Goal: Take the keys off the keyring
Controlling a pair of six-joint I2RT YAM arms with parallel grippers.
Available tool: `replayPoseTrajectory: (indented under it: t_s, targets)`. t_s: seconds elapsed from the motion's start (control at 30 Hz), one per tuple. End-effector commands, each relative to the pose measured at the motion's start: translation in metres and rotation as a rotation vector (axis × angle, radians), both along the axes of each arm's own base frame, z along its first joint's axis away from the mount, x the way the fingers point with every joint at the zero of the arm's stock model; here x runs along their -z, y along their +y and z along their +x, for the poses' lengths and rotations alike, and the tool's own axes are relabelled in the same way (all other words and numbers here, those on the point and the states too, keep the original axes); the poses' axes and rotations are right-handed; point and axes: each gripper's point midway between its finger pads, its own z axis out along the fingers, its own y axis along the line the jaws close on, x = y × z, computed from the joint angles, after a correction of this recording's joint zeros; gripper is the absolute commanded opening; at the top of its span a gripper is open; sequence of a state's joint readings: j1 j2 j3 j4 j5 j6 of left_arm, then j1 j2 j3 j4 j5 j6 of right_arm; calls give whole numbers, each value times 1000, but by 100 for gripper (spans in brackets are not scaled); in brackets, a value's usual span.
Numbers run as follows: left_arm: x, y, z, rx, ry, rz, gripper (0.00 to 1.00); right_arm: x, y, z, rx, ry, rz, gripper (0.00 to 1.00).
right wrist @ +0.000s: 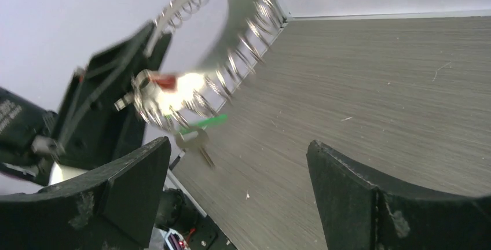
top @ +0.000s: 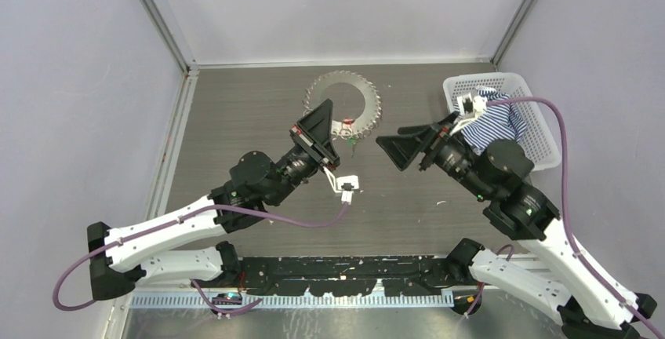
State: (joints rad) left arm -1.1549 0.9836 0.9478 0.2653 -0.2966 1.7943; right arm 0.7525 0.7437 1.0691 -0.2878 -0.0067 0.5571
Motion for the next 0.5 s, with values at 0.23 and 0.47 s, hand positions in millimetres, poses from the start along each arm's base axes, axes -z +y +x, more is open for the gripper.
replayPoseTrajectory:
  t_s: [0.23, 0.47]
  targets:
    - [-46, 27, -10, 23, 175, -489, 0, 3, 6, -26, -134, -285, 55, 83]
    - [-35, 19, -11, 78, 349, -516, 0, -21, 12, -36, -190, -440, 110, 82]
